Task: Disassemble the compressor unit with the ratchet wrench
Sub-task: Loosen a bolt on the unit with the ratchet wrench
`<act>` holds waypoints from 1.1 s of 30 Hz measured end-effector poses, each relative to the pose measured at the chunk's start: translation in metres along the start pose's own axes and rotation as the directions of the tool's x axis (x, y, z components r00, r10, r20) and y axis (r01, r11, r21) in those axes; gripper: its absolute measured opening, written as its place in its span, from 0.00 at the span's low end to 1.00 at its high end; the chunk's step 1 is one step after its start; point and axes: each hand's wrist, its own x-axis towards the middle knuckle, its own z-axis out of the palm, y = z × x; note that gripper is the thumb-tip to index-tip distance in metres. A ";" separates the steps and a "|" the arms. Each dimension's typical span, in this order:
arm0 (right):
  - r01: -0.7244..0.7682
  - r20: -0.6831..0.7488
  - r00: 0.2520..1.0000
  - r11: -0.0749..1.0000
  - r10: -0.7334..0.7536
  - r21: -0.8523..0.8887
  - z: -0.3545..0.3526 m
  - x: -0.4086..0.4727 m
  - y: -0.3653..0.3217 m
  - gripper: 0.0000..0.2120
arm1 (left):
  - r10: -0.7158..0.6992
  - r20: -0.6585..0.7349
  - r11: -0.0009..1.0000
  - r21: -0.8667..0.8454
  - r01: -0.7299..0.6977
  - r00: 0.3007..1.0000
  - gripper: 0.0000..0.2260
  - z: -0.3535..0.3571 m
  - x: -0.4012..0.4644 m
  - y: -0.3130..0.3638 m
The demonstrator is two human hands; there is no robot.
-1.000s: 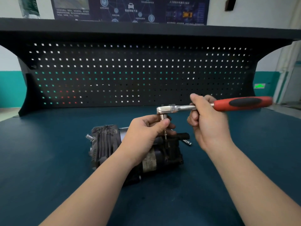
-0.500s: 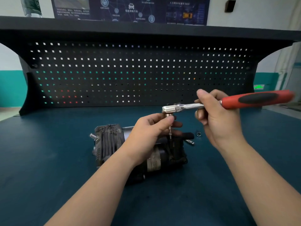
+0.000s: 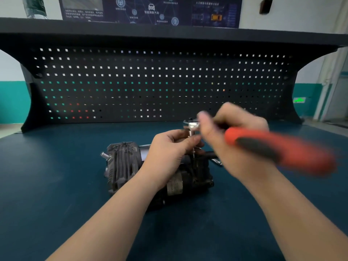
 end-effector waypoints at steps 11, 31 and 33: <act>-0.584 0.125 0.726 0.510 0.677 0.632 -0.004 0.015 0.027 0.17 | -0.104 0.129 0.984 -0.130 0.120 0.986 0.10 -0.005 0.000 0.001; -0.282 0.004 0.956 0.919 0.292 0.275 -0.007 0.011 0.017 0.20 | -0.126 0.137 0.970 -0.190 0.151 0.983 0.12 -0.004 -0.001 0.002; -0.518 0.127 0.830 0.666 0.543 0.537 -0.013 0.021 0.029 0.21 | -0.136 0.139 0.972 -0.173 0.159 0.981 0.10 -0.003 -0.001 0.004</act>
